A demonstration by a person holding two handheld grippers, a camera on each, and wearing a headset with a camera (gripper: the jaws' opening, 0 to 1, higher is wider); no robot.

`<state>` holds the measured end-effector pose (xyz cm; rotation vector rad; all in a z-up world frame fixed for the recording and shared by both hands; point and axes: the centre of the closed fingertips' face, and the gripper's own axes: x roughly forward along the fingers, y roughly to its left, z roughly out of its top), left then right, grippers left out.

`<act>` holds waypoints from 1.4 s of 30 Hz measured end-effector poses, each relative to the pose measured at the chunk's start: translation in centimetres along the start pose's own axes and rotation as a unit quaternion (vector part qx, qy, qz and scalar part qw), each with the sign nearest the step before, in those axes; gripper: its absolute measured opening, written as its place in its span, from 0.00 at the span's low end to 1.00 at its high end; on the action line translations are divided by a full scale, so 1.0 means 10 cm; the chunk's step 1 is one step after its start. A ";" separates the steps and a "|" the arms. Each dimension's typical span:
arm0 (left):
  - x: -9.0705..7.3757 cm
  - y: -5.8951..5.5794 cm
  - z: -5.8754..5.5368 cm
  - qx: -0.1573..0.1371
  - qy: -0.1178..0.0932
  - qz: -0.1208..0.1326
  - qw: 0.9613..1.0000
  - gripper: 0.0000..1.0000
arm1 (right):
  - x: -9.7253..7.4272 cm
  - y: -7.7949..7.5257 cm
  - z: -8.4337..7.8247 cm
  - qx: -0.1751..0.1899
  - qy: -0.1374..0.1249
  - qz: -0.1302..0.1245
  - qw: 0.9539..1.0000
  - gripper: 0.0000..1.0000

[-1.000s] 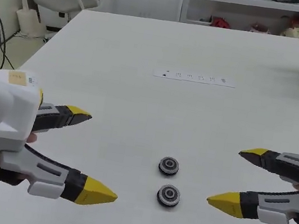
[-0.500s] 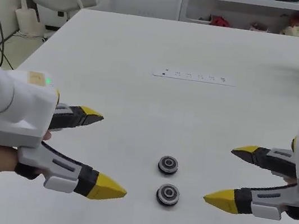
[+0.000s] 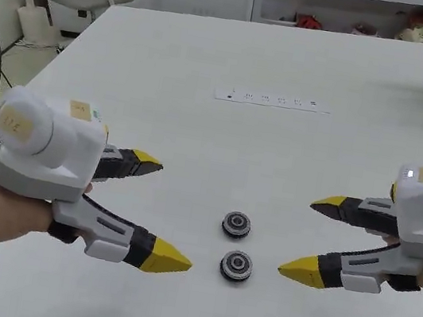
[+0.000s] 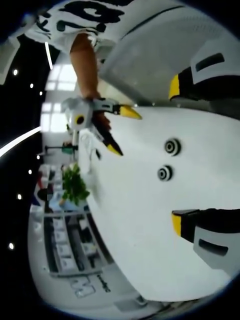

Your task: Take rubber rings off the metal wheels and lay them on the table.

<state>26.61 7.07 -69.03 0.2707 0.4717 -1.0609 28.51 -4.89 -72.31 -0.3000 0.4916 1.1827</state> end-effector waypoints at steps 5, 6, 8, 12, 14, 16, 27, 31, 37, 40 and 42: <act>0.09 -0.02 -0.05 0.003 0.004 -0.008 1.000 0.88 | 0.06 0.00 -0.07 -0.005 0.010 0.007 1.000 0.68; 0.10 -0.02 -0.06 0.004 0.005 -0.009 1.000 0.87 | 0.08 0.01 -0.08 -0.009 0.013 0.010 1.000 0.68; 0.12 -0.03 -0.06 0.009 0.006 -0.012 1.000 0.84 | 0.10 0.01 -0.11 -0.014 0.019 0.013 1.000 0.67; 0.17 -0.02 -0.06 0.012 0.005 -0.016 1.000 0.82 | 0.15 0.01 -0.16 -0.019 0.026 0.019 0.999 0.66; 0.21 0.00 -0.07 0.013 0.005 -0.017 1.000 0.81 | 0.18 0.00 -0.18 -0.018 0.027 0.021 0.999 0.65; 0.24 0.01 -0.08 0.013 0.005 -0.017 1.000 0.79 | 0.20 -0.01 -0.20 -0.015 0.027 0.022 0.999 0.64; 0.38 0.01 -0.18 0.007 0.015 -0.029 0.999 0.76 | 0.31 0.00 -0.28 -0.011 0.034 0.038 0.999 0.58; 0.43 -0.01 -0.21 0.004 0.019 -0.034 0.999 0.75 | 0.36 0.01 -0.29 -0.011 0.037 0.042 0.998 0.56; 0.49 -0.03 -0.26 0.003 0.026 -0.041 0.999 0.72 | 0.42 0.02 -0.30 -0.007 0.040 0.048 0.998 0.53; 0.52 -0.05 -0.27 0.000 0.028 -0.045 0.999 0.70 | 0.45 0.02 -0.34 -0.009 0.047 0.050 0.998 0.52; 0.54 -0.06 -0.28 -0.002 0.029 -0.048 0.998 0.68 | 0.46 0.02 -0.35 -0.009 0.050 0.052 0.997 0.51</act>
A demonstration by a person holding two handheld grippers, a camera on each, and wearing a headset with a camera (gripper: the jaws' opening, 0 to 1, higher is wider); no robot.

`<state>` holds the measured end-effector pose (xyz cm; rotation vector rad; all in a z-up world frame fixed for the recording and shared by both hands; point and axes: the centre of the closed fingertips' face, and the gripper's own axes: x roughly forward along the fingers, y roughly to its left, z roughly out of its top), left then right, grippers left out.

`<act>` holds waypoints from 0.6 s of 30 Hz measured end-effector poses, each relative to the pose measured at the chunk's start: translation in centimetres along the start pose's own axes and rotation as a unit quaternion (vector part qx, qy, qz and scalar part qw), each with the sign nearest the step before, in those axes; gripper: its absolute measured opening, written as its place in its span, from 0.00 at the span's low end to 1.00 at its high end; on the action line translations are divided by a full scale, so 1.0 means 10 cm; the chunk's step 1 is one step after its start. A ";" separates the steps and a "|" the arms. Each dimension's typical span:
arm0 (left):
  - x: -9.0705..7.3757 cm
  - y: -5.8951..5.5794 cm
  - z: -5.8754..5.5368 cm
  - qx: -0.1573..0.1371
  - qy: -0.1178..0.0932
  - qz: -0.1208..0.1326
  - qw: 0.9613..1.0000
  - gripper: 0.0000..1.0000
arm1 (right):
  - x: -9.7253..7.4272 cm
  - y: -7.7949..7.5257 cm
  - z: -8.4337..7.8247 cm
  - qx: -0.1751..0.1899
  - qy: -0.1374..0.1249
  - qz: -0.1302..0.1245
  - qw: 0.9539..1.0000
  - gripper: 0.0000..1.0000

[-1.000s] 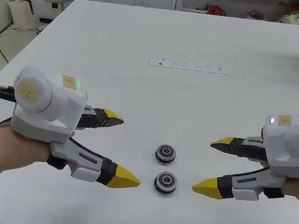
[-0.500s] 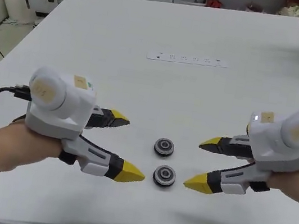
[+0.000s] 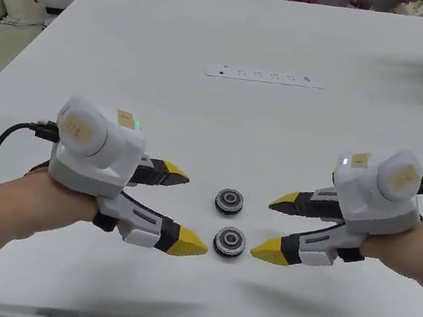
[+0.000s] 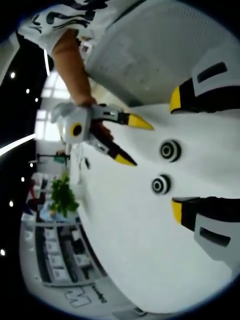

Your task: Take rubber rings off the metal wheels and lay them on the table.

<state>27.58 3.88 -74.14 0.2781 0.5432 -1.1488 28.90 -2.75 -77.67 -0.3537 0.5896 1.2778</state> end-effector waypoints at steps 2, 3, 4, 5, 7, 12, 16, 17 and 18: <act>0.02 -0.01 -0.01 -0.001 0.003 -0.003 1.000 0.68 | 0.01 0.01 -0.01 0.000 0.004 0.002 1.000 0.50; 0.03 -0.01 -0.02 0.000 0.005 -0.004 1.000 0.67 | 0.02 0.01 -0.02 -0.001 0.005 0.003 1.000 0.49; 0.04 -0.02 -0.03 0.000 0.008 -0.007 1.000 0.66 | 0.03 0.01 -0.03 0.000 0.007 0.005 1.000 0.48; 0.04 -0.03 -0.04 0.000 0.009 -0.009 1.000 0.65 | 0.04 0.02 -0.04 -0.001 0.009 0.008 1.000 0.48; 0.06 -0.02 -0.06 0.000 0.013 -0.012 1.000 0.63 | 0.05 0.03 -0.04 -0.002 0.012 0.010 1.000 0.47; 0.11 -0.01 -0.07 -0.002 0.016 -0.016 1.000 0.62 | 0.09 0.03 -0.04 -0.002 0.015 0.016 1.000 0.43; 0.15 0.01 -0.09 -0.004 0.019 -0.019 1.000 0.59 | 0.13 0.06 -0.06 -0.009 0.026 0.024 0.999 0.42; 0.17 0.01 -0.10 -0.006 0.021 -0.020 1.000 0.58 | 0.15 0.07 -0.07 -0.010 0.029 0.026 0.999 0.41; 0.18 0.02 -0.11 -0.006 0.022 -0.021 1.000 0.57 | 0.16 0.08 -0.09 -0.012 0.030 0.028 0.999 0.41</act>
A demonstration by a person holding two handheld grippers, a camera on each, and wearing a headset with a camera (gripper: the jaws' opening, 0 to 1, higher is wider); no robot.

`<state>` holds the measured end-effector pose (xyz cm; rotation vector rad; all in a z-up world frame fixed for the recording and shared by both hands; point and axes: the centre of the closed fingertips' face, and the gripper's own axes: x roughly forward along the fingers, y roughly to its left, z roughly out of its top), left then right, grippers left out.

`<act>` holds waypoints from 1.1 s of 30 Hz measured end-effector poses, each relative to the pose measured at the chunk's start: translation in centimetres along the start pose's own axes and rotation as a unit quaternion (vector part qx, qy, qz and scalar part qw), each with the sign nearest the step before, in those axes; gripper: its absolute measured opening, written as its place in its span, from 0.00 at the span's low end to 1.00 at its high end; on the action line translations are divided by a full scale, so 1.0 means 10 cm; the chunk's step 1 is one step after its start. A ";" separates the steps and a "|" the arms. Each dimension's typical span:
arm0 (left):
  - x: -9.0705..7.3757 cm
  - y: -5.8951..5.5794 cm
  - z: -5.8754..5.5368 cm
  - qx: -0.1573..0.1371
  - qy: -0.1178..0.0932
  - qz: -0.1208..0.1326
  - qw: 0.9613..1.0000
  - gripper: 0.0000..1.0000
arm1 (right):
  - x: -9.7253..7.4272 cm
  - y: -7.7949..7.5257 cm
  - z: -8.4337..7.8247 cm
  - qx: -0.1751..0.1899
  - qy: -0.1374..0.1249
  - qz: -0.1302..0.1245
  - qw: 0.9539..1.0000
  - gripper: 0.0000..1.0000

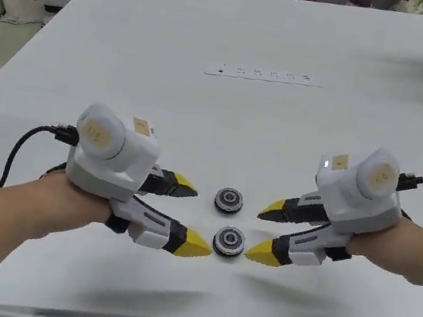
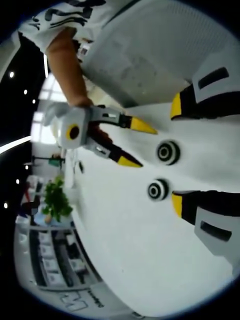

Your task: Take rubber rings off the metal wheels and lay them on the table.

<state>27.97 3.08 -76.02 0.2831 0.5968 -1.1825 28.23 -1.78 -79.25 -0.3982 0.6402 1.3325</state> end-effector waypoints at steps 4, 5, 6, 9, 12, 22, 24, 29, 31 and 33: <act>0.05 -0.01 -0.02 -0.001 0.006 -0.005 1.000 0.55 | 0.04 0.03 -0.02 -0.005 0.005 0.006 1.000 0.38; 0.06 -0.02 -0.02 -0.001 0.007 -0.008 1.000 0.54 | 0.05 0.04 -0.03 -0.008 0.007 0.009 1.000 0.38; 0.07 -0.03 -0.02 -0.001 0.008 -0.010 1.000 0.54 | 0.06 0.05 -0.03 -0.010 0.009 0.010 1.000 0.37; 0.11 -0.07 -0.03 0.000 0.009 -0.015 1.000 0.52 | 0.09 0.07 -0.03 -0.013 0.009 0.013 1.000 0.36; 0.16 -0.10 -0.03 0.000 0.012 -0.020 1.000 0.49 | 0.11 0.10 -0.03 -0.016 0.009 0.017 1.000 0.34; 0.26 -0.15 0.00 0.006 0.019 -0.029 0.999 0.43 | 0.13 0.13 -0.05 -0.013 0.009 0.021 1.000 0.33; 0.28 -0.15 0.01 0.006 0.020 -0.027 0.999 0.42 | 0.13 0.13 -0.05 -0.013 0.009 0.022 1.000 0.33; 0.33 -0.14 0.02 -0.001 0.019 -0.025 0.999 0.37 | 0.12 0.12 -0.03 -0.009 0.004 0.019 1.000 0.33; 0.36 -0.14 0.02 -0.001 0.021 -0.025 0.999 0.35 | 0.12 0.11 -0.03 -0.007 0.002 0.018 1.000 0.32; 0.38 -0.14 0.01 0.001 0.024 -0.023 0.999 0.34 | 0.12 0.12 -0.04 -0.006 0.003 0.018 1.000 0.32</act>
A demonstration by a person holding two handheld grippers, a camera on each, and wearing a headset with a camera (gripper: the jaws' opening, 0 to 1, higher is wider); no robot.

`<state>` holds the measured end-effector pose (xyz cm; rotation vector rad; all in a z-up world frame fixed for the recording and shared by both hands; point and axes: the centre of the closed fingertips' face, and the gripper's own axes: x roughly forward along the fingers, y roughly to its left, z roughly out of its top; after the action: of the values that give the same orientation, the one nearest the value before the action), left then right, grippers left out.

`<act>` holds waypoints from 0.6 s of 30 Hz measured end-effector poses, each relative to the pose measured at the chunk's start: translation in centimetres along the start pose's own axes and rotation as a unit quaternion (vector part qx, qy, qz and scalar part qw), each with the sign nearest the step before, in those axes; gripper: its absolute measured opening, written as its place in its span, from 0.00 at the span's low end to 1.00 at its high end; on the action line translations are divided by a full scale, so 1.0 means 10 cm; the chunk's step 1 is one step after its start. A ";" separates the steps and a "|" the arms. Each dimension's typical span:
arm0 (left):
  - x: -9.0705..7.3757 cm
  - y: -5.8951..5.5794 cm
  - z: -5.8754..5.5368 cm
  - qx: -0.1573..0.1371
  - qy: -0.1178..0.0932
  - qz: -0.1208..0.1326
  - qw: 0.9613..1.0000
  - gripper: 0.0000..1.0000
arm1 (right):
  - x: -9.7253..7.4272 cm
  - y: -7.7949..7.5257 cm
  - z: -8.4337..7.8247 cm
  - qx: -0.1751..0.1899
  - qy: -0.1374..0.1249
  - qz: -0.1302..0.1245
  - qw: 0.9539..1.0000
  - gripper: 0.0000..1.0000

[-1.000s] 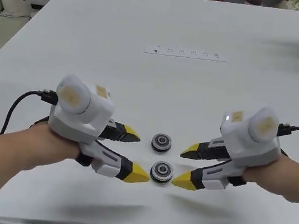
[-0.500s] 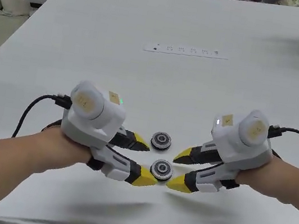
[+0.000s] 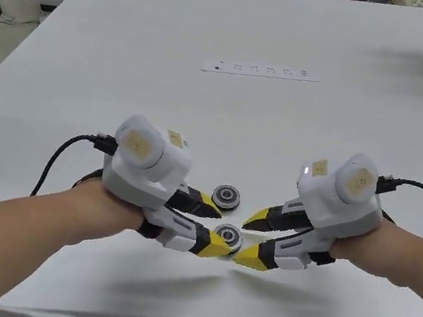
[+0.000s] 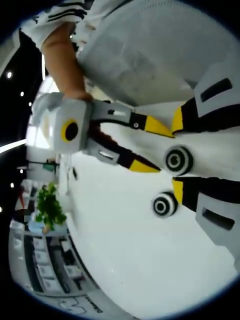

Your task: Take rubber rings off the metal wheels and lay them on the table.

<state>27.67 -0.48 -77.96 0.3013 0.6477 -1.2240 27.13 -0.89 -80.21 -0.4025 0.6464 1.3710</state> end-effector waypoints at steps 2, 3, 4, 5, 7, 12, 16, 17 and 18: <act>0.02 0.01 0.00 0.000 0.002 0.003 1.000 0.33 | 0.00 0.01 -0.01 0.001 0.001 0.001 1.000 0.33; 0.03 0.01 0.00 0.000 0.002 0.004 1.000 0.32 | 0.00 0.01 -0.01 0.001 0.001 0.001 1.000 0.33; 0.04 0.02 0.00 0.000 0.003 0.006 1.000 0.31 | 0.00 0.01 0.00 0.001 0.001 0.001 1.000 0.33; 0.04 0.02 0.00 -0.001 0.003 0.005 1.000 0.30 | -0.01 0.00 0.00 0.002 0.000 0.001 1.000 0.33; 0.06 0.01 0.00 0.000 0.004 0.005 1.000 0.28 | -0.01 0.00 0.00 0.003 -0.001 0.000 1.000 0.33; 0.11 0.00 -0.04 0.004 0.012 0.010 1.000 0.24 | -0.01 -0.01 -0.01 0.005 -0.001 -0.002 1.000 0.33; 0.12 0.01 -0.08 0.020 0.020 0.020 0.999 0.21 | -0.01 0.00 -0.03 0.006 0.001 -0.002 1.000 0.33; 0.12 0.01 -0.08 0.022 0.021 0.023 0.999 0.19 | 0.00 0.00 -0.03 0.006 0.001 -0.001 1.000 0.33; 0.12 0.02 -0.08 0.023 0.021 0.028 0.999 0.18 | 0.00 0.00 -0.03 0.006 0.001 -0.001 1.000 0.33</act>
<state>27.86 -0.85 -79.34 0.3815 0.6439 -1.1827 27.06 -1.06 -80.43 -0.3942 0.6554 1.3646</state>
